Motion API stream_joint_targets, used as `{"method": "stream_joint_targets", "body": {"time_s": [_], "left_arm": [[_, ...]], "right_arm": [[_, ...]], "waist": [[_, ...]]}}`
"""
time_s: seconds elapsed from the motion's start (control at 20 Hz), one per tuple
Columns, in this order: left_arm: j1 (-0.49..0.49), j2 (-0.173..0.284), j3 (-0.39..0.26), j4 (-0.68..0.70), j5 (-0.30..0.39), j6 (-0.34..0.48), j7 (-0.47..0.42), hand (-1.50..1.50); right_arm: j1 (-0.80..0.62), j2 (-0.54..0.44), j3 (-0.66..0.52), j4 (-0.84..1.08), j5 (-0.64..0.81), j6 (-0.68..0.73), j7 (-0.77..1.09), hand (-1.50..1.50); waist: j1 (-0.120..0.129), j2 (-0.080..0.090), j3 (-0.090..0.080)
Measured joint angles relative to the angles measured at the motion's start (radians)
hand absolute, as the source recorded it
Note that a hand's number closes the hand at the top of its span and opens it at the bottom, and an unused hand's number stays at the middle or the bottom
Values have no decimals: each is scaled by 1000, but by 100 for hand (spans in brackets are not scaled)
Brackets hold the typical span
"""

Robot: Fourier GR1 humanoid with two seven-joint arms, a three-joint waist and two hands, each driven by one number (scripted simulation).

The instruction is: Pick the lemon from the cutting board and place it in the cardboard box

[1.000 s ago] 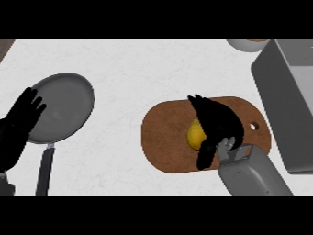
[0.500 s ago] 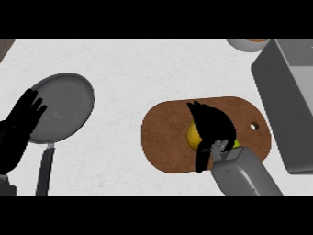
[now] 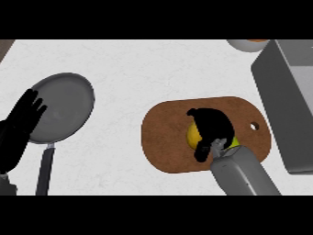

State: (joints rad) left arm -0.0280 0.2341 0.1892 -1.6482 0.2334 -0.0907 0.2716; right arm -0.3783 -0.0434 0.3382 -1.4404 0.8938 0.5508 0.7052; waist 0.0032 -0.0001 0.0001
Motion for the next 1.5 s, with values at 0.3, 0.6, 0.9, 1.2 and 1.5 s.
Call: {"method": "stream_joint_targets", "body": {"time_s": [0.3,0.6,0.9,1.2,1.5], "left_arm": [[3,-3,5,-25,-6,-7,22,0],[-10,-4,20,-39,-5,-8,52,0],[-20,-13,14,-23,-10,-15,32,0],[-38,-18,4,-9,-15,-18,28,0],[-34,-18,10,2,-19,-20,24,0]], "right_arm": [[-25,9,5,53,45,-69,-97,150],[-51,10,-17,84,71,-80,-154,150],[-191,-56,-255,263,57,-158,-78,150],[-359,-145,-402,525,105,-314,-26,150],[-525,-183,-419,673,168,-434,-29,150]], "waist": [[1,0,0],[1,0,0],[16,11,1],[34,16,1],[28,10,0]]}}
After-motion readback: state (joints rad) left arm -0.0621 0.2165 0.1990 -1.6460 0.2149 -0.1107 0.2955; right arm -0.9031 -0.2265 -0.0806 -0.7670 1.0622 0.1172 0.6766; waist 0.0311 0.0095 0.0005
